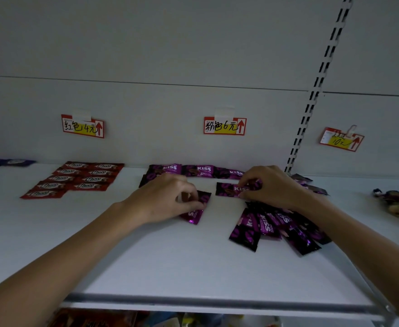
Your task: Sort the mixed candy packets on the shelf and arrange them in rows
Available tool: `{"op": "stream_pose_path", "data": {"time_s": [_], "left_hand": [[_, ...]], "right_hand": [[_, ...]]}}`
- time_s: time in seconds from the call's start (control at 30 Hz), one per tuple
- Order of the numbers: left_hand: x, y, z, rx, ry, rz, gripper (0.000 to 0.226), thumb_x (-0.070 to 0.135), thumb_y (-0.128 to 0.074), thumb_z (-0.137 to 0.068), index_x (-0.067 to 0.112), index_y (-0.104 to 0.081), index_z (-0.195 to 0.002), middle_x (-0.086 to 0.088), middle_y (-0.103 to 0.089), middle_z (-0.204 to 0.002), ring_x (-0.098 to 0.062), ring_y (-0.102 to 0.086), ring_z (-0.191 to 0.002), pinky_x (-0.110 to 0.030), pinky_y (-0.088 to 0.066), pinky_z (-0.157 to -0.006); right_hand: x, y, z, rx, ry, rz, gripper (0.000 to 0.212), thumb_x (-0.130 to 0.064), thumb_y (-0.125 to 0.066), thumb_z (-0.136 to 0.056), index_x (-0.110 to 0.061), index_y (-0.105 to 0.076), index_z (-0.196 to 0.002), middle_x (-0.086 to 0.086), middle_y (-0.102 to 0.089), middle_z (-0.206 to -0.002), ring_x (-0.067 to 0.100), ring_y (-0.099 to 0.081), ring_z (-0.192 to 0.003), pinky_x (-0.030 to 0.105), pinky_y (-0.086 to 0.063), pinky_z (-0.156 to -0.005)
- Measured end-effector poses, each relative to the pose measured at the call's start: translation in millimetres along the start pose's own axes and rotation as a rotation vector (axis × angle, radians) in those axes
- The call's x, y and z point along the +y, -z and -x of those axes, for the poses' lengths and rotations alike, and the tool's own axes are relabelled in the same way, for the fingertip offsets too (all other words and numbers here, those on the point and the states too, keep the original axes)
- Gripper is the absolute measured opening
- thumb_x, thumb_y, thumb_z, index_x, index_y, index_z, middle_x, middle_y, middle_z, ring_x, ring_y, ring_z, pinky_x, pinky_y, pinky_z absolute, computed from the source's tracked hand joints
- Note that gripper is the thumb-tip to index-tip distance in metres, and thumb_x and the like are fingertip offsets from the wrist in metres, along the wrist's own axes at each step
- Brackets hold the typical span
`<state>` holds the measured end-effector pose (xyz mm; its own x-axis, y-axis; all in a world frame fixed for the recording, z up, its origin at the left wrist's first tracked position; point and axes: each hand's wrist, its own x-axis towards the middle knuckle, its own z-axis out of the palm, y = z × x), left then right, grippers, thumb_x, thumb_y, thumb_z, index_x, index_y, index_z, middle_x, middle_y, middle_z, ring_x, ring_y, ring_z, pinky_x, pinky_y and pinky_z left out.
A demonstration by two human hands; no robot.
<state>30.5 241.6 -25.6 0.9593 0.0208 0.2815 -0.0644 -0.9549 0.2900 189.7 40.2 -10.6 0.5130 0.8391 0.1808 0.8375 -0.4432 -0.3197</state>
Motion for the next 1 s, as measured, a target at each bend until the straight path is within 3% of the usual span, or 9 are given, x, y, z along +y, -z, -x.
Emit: {"op": "stream_pose_path", "data": {"time_s": [0.07,0.17,0.3,0.4,0.53,0.87,1.0], "left_hand": [[1,1,4,0.032,-0.021,-0.003,0.028,0.046,-0.059,-0.085,0.022,-0.071,-0.093,0.012,-0.061,-0.087,0.002,-0.051,-0.075,-0.020,-0.041,-0.068],[1,0,10,0.014,-0.088,0.057,0.019,0.031,-0.054,-0.083,0.023,-0.068,-0.094,0.018,-0.061,-0.098,0.004,-0.052,-0.093,-0.014,-0.039,-0.082],[-2,3,16,-0.089,-0.105,0.021,0.038,0.031,-0.040,-0.087,0.027,-0.065,-0.115,0.015,-0.058,-0.118,0.002,-0.048,-0.110,-0.012,-0.032,-0.095],[-4,-4,13,-0.020,-0.140,-0.096,0.037,0.034,-0.044,-0.091,0.026,-0.062,-0.122,0.008,-0.057,-0.108,-0.007,-0.052,-0.100,-0.017,-0.037,-0.082],[0,-11,-2,0.106,-0.179,-0.248,0.026,0.027,-0.057,-0.091,0.020,-0.067,-0.114,-0.004,-0.059,-0.087,-0.020,-0.055,-0.083,-0.026,-0.034,-0.067],[-6,-14,-34,0.112,-0.088,-0.326,0.031,0.035,-0.047,-0.095,0.018,-0.066,-0.112,-0.002,-0.060,-0.097,-0.018,-0.053,-0.093,-0.026,-0.031,-0.068],[-8,-14,-34,0.120,-0.094,-0.307,0.031,0.033,-0.049,-0.094,0.018,-0.065,-0.116,-0.003,-0.059,-0.101,-0.019,-0.052,-0.098,-0.027,-0.034,-0.072]], "right_hand": [[0,-1,0,0.001,0.000,0.006,0.022,-0.031,-0.068,-0.083,-0.022,-0.068,-0.102,-0.006,-0.061,-0.106,0.009,-0.054,-0.097,0.020,-0.038,-0.082],[0,-1,0,0.020,0.011,0.015,0.018,-0.030,-0.068,-0.082,-0.022,-0.068,-0.098,-0.009,-0.059,-0.103,0.009,-0.054,-0.096,0.022,-0.041,-0.083],[2,-1,1,0.035,0.003,0.044,0.017,-0.029,-0.069,-0.081,-0.021,-0.068,-0.097,-0.011,-0.056,-0.098,0.008,-0.054,-0.092,0.023,-0.042,-0.081],[3,0,1,0.033,-0.002,0.067,0.018,-0.029,-0.068,-0.081,-0.021,-0.068,-0.097,-0.012,-0.054,-0.096,0.006,-0.050,-0.089,0.023,-0.039,-0.077],[1,0,0,0.032,-0.014,0.061,0.019,-0.029,-0.068,-0.081,-0.021,-0.068,-0.098,-0.008,-0.057,-0.101,0.010,-0.053,-0.093,0.026,-0.043,-0.081],[9,4,-5,0.027,-0.089,0.110,0.020,-0.026,-0.065,-0.082,-0.020,-0.067,-0.101,-0.001,-0.060,-0.113,0.017,-0.055,-0.105,0.038,-0.046,-0.091],[9,1,-6,0.035,-0.056,0.063,0.020,-0.026,-0.067,-0.082,-0.020,-0.068,-0.101,-0.004,-0.061,-0.110,0.014,-0.055,-0.103,0.032,-0.045,-0.090]]}}
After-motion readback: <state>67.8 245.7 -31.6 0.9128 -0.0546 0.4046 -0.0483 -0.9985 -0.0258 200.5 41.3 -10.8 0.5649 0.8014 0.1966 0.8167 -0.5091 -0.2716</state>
